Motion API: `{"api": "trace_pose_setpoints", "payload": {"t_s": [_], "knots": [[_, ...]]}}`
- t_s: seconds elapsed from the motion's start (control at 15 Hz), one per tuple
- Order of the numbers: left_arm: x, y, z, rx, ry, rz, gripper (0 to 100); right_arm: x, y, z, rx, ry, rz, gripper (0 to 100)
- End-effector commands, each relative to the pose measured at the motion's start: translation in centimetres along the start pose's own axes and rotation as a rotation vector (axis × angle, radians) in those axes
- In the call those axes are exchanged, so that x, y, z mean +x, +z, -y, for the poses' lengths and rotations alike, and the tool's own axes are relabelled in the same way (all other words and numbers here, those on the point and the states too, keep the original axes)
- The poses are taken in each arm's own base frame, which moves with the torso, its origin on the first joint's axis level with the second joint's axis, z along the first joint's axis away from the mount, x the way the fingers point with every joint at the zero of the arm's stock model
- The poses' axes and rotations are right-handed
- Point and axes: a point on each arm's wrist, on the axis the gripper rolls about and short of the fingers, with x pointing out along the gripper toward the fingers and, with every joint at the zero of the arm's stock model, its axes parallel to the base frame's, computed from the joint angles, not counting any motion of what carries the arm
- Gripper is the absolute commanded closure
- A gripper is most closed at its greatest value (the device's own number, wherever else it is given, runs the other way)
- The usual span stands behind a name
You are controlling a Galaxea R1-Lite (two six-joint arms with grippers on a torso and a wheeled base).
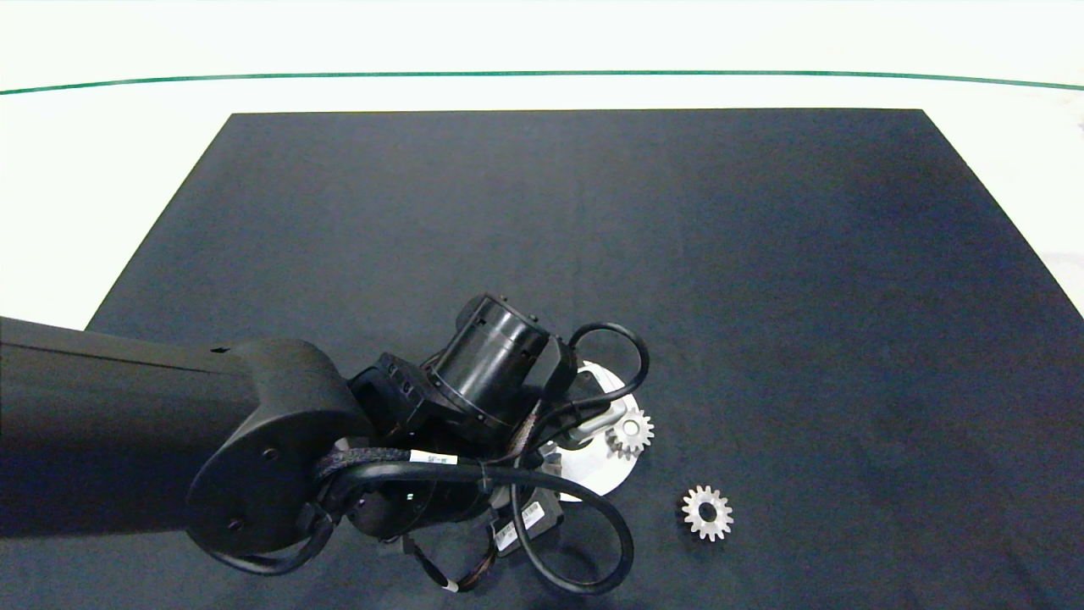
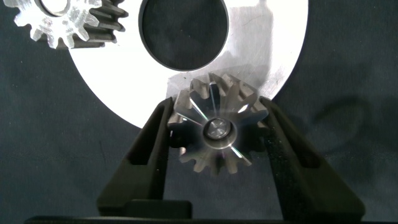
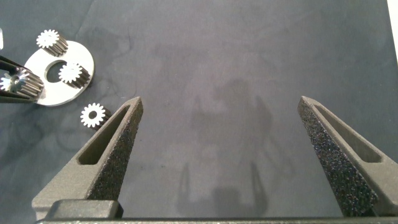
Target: Remove an incorrectly installed larger gear and replace it with the correct smaller gear
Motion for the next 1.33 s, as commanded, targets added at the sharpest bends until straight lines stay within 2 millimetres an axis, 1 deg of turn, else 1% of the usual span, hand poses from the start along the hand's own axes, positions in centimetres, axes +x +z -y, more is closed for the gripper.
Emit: {"api": "trace_pose_setpoints", "payload": {"t_s": [0.07, 0.47, 0.6, 1.07, 1.33], "knots": [[0.1, -0.2, 0.1, 0.005, -0.003, -0.011, 55, 0.0, 0.0, 0.0, 0.0, 0.001, 0.002, 0], [0.2, -0.2, 0.2, 0.007, -0.006, -0.014, 67, 0.0, 0.0, 0.0, 0.0, 0.002, -0.001, 0], [0.1, -0.1, 0.1, 0.003, -0.003, -0.011, 69, 0.0, 0.0, 0.0, 0.0, 0.002, -0.001, 0], [-0.5, 0.4, -0.2, -0.027, 0.005, 0.015, 69, 0.0, 0.0, 0.0, 0.0, 0.002, -0.003, 0], [-0.8, 0.3, -0.1, -0.023, 0.003, 0.01, 69, 0.0, 0.0, 0.0, 0.0, 0.002, -0.003, 0]]}}
